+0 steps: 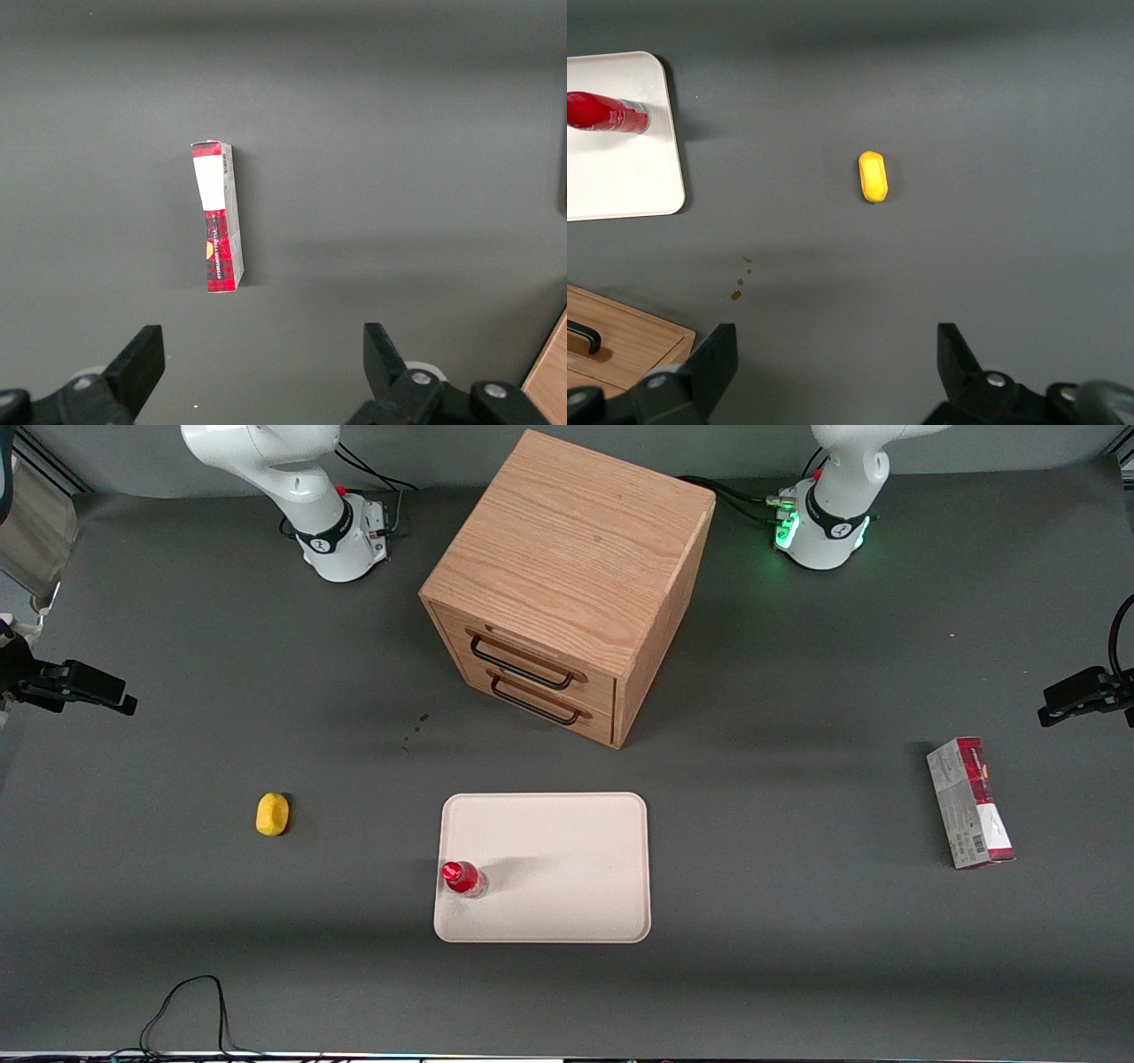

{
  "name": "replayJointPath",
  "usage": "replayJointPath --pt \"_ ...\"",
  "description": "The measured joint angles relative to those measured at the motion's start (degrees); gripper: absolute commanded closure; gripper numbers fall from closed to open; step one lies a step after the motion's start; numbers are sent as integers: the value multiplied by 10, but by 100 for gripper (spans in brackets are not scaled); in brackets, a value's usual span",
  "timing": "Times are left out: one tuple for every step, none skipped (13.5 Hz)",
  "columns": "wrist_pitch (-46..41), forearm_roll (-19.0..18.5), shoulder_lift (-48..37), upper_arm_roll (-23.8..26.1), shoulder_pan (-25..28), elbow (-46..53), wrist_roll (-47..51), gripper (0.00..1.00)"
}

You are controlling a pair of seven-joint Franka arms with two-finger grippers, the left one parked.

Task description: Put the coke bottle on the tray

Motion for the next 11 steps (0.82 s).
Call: replayJointPath --pt "0 0 0 0 1 0 10 0" --pt "0 0 0 1 2 0 20 0" --pt "0 0 0 2 3 0 22 0" --pt "-1 0 0 3 4 0 22 0" --pt "-1 0 0 3 5 0 22 0" --pt "-1 0 0 3 7 0 20 0" --pt "-1 0 0 2 9 0 14 0" --pt "-1 0 0 0 10 0 7 0" --pt "-1 0 0 -1 10 0 4 0" --pt "-1 0 0 -2 10 0 2 0" --pt "-1 0 0 -2 10 0 1 0"
